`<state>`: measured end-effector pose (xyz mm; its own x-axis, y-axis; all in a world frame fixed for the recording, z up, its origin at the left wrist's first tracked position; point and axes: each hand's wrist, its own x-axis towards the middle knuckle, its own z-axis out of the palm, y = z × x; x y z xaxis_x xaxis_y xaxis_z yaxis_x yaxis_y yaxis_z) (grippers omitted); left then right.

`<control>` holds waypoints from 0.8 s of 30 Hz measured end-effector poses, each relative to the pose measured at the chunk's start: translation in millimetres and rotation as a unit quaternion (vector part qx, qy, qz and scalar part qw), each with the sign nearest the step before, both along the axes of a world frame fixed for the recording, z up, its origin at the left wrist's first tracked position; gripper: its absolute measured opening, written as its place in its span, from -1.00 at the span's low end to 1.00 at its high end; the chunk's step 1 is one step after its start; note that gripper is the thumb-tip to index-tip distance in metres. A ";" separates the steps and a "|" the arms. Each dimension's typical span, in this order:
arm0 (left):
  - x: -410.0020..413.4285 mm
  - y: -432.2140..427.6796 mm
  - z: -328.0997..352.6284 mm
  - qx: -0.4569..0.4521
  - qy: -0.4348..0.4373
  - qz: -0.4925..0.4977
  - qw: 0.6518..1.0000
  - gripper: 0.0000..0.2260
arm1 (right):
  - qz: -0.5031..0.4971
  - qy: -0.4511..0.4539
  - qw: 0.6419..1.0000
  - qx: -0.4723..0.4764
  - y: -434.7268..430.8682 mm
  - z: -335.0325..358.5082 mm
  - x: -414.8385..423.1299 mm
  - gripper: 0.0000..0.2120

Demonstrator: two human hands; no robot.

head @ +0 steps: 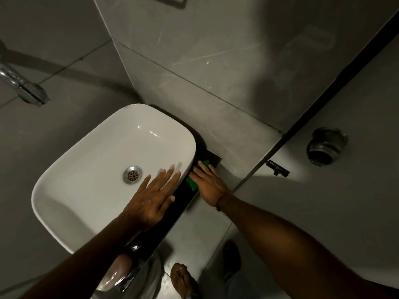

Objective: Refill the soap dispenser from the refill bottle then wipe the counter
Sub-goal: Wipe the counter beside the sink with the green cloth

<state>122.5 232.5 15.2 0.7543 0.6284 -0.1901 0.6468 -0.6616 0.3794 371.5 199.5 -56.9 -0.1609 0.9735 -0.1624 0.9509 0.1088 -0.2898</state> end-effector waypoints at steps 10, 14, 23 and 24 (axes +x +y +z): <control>2.0 0.6 -5.2 0.014 0.009 0.025 1.000 -0.45 | 0.052 -0.038 0.998 0.012 11.4 -10.3 43.0 -0.27; 5.7 -3.7 -2.7 0.062 0.035 0.036 0.997 -0.45 | 0.023 -0.053 0.997 -0.053 31.2 -5.7 34.8 -0.19; 24.3 -36.8 3.7 0.103 0.064 0.165 0.979 -0.43 | 0.108 -0.138 0.984 -0.032 31.7 -6.6 49.7 -0.37; 27.6 -45.3 5.6 0.111 0.068 0.180 0.975 -0.42 | 0.119 -0.143 0.982 -0.039 29.6 -5.5 52.2 -0.40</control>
